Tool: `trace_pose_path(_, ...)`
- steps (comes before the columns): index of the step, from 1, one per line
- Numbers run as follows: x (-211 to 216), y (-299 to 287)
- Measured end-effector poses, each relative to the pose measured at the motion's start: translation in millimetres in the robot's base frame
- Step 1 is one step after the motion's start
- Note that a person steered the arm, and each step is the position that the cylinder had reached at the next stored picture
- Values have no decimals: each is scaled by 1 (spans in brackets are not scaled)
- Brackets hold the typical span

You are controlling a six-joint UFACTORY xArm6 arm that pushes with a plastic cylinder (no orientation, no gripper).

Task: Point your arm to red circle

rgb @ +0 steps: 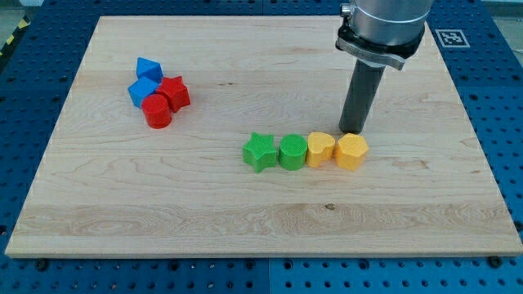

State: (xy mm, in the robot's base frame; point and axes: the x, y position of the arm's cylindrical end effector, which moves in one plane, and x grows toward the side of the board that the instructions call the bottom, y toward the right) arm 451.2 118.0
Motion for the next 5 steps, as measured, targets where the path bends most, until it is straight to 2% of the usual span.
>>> trace_pose_path(3,21,-37)
trace_pose_path(4,20,-46)
trace_pose_path(5,-5,-64)
